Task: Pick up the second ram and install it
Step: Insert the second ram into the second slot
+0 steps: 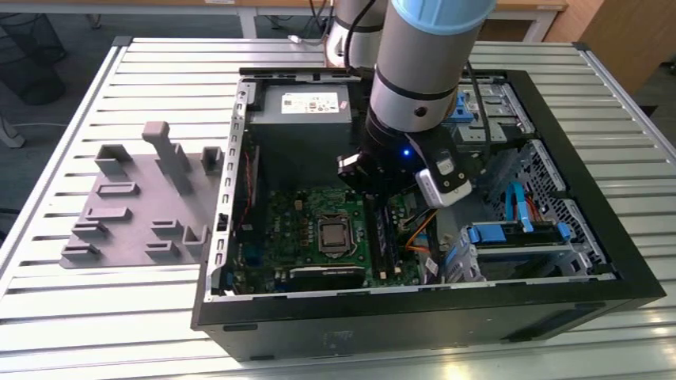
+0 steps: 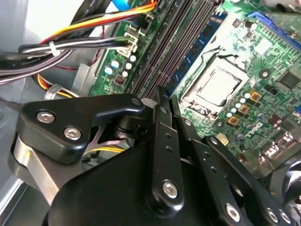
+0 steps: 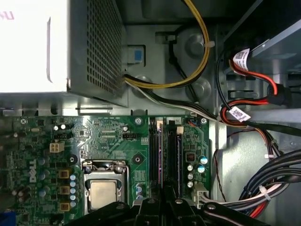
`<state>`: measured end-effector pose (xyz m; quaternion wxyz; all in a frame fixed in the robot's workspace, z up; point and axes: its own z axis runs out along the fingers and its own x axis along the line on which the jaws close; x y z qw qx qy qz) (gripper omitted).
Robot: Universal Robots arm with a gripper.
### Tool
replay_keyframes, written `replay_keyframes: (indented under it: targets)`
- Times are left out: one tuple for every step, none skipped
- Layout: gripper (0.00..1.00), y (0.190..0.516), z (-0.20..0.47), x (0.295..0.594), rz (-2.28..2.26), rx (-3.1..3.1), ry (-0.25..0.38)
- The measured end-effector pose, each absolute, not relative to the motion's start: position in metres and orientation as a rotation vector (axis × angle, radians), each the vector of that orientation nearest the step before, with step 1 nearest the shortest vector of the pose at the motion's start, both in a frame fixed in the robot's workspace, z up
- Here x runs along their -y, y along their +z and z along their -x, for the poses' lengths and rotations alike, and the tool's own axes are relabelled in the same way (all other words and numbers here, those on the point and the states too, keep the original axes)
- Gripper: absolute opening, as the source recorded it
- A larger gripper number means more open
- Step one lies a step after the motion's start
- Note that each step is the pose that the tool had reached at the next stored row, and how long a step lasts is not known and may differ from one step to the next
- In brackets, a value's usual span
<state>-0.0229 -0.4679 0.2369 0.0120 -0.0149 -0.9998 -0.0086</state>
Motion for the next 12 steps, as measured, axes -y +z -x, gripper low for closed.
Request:
replay_keyframes:
  targets:
    - [0.14,0.236,0.023,0.469,0.046,3.117,-0.027]
    - [0.14,0.235,0.023,0.470,0.046,3.117,-0.027]
    - [0.14,0.233,0.023,0.471,0.046,3.117,-0.027]
    - [0.14,0.231,0.023,0.472,0.046,3.116,-0.027]
    - [0.14,0.229,0.023,0.473,0.046,3.116,-0.027]
    - [0.14,0.227,0.023,0.473,0.046,3.116,-0.027]
    - [0.14,0.226,0.023,0.474,0.046,3.115,-0.027]
    - [0.14,0.225,0.023,0.474,0.045,3.115,-0.027]
    - [0.14,0.225,0.023,0.474,0.041,3.115,-0.027]
    - [0.14,0.225,0.023,0.474,0.037,3.115,-0.027]
    - [0.14,0.225,0.023,0.474,0.035,3.115,-0.027]
    - [0.14,0.225,0.023,0.474,0.035,3.115,-0.027]
